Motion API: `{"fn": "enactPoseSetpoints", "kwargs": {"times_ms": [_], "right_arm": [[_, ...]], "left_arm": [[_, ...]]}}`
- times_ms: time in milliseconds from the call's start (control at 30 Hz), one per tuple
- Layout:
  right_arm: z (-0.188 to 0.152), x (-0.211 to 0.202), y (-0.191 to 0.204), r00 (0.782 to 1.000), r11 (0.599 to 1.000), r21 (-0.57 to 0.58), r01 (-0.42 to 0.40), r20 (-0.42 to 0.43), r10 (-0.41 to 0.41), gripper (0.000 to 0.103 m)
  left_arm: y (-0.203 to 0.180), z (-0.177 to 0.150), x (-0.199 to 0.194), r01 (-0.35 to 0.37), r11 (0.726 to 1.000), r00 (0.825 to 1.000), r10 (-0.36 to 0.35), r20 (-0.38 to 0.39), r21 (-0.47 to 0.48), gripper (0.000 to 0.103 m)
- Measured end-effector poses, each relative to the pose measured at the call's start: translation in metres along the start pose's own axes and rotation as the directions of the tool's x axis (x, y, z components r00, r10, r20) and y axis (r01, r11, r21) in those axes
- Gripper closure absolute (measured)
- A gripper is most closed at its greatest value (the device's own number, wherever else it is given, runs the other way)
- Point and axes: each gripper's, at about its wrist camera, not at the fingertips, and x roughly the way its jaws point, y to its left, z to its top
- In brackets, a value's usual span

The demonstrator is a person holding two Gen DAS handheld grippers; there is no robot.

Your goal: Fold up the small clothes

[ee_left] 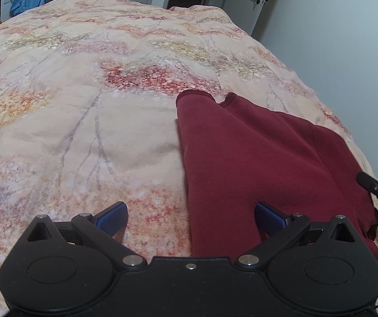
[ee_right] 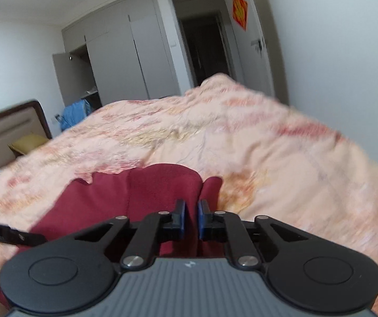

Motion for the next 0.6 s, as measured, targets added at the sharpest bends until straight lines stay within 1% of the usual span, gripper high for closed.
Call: {"fn": "enactPoseSetpoints", "kwargs": {"times_ms": [100, 133, 167, 233, 267, 367, 433, 467, 500, 533, 567, 600], "right_arm": [[-0.006, 0.010, -0.012, 0.999, 0.998, 0.062, 0.022, -0.028, -0.020, 0.094], [-0.008, 0.013, -0.017, 0.999, 0.996, 0.080, 0.043, -0.033, -0.040, 0.100], [-0.010, 0.016, -0.023, 0.999, 0.994, 0.106, 0.039, -0.040, -0.035, 0.101], [-0.014, 0.018, -0.032, 0.999, 0.984, 0.176, 0.008, -0.052, 0.002, 0.101], [-0.014, 0.019, -0.035, 0.998, 0.981, 0.193, -0.003, -0.053, 0.014, 0.101], [-0.012, 0.019, -0.033, 0.998, 0.984, 0.178, -0.013, -0.051, 0.022, 0.100], [-0.010, 0.018, -0.033, 0.998, 0.984, 0.178, -0.021, -0.053, 0.031, 0.093], [-0.009, 0.017, -0.034, 0.998, 0.982, 0.189, -0.028, -0.048, 0.037, 0.086], [-0.007, 0.015, -0.035, 0.998, 0.979, 0.202, -0.034, -0.040, 0.043, 0.066], [-0.006, 0.014, -0.037, 0.998, 0.976, 0.213, -0.041, -0.030, 0.048, 0.055], [-0.004, 0.013, -0.037, 0.998, 0.974, 0.223, -0.047, -0.019, 0.053, 0.040], [-0.002, 0.013, -0.037, 0.998, 0.971, 0.232, -0.059, -0.014, 0.064, 0.037]], "left_arm": [[-0.002, 0.000, 0.004, 0.010, 1.000, 1.000, -0.010, -0.011, 0.005, 0.001], [-0.003, 0.000, 0.005, 0.016, 1.000, 1.000, -0.016, -0.012, 0.004, 0.001], [-0.003, 0.000, 0.005, 0.019, 1.000, 1.000, -0.019, -0.013, 0.006, 0.001], [-0.003, 0.000, 0.007, 0.014, 1.000, 1.000, -0.013, -0.016, 0.017, 0.000], [-0.003, 0.000, 0.008, 0.013, 1.000, 1.000, -0.012, -0.017, 0.023, 0.000], [-0.005, 0.001, 0.011, 0.013, 0.999, 1.000, -0.012, -0.022, 0.031, 0.000], [-0.005, 0.001, 0.012, 0.012, 0.999, 1.000, -0.011, -0.026, 0.036, 0.000], [-0.006, 0.002, 0.013, 0.012, 0.999, 1.000, -0.011, -0.026, 0.038, 0.000], [-0.006, 0.002, 0.013, 0.012, 0.999, 1.000, -0.011, -0.028, 0.041, 0.001], [-0.006, 0.002, 0.014, 0.013, 0.999, 1.000, -0.012, -0.029, 0.044, 0.000], [-0.006, 0.002, 0.015, 0.015, 0.999, 0.999, -0.013, -0.029, 0.046, 0.000], [-0.006, 0.002, 0.015, 0.016, 0.999, 0.999, -0.015, -0.031, 0.048, 0.000]]}}
